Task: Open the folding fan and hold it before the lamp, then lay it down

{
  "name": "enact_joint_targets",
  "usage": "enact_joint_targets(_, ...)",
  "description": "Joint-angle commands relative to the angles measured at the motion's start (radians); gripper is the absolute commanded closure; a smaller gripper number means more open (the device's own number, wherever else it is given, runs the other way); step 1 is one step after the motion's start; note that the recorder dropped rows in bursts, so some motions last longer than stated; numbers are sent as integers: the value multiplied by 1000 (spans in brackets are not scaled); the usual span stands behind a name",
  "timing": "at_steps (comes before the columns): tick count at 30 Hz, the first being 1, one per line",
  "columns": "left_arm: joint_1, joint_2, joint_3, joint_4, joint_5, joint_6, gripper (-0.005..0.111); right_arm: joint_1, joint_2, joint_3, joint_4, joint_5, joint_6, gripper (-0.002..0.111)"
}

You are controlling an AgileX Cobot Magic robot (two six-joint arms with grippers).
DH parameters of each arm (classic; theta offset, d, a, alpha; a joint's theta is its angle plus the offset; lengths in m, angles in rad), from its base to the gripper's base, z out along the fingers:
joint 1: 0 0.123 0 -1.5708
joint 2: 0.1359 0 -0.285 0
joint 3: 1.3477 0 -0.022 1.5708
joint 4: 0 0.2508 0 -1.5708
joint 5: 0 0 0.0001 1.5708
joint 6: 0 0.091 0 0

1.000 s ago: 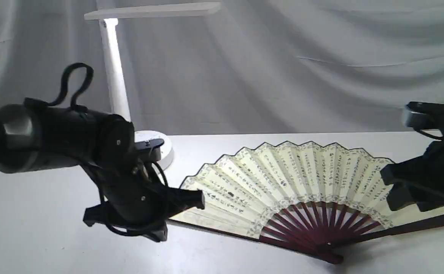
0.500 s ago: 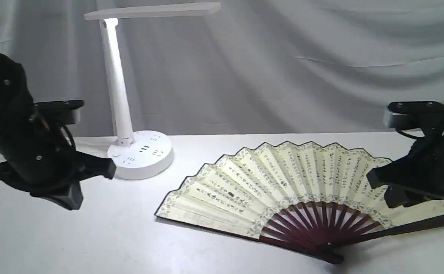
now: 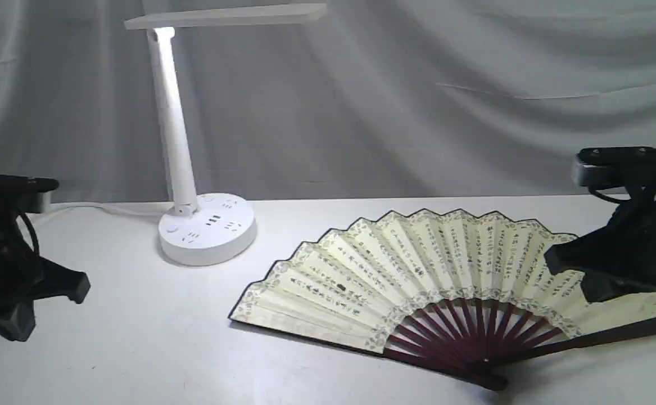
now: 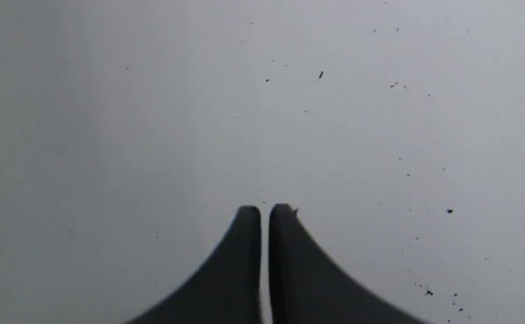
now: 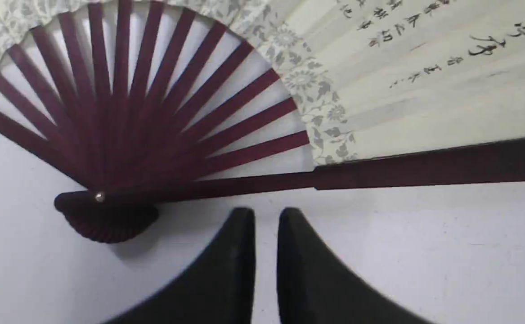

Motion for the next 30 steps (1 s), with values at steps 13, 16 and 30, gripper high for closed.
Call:
enact_joint_targets(13, 2, -12, 5, -107, -26, 140, 107, -4, -7, -12, -65, 16, 94, 108)
enact_joint_targets(16, 2, -12, 5, -95, -2, 140, 107, -4, 17, -69, -96, 114, 133, 108)
enact_joint_targets(30, 2, -12, 5, -100, 20, 140, 107, -4, 51, -173, -130, 203, 140, 108)
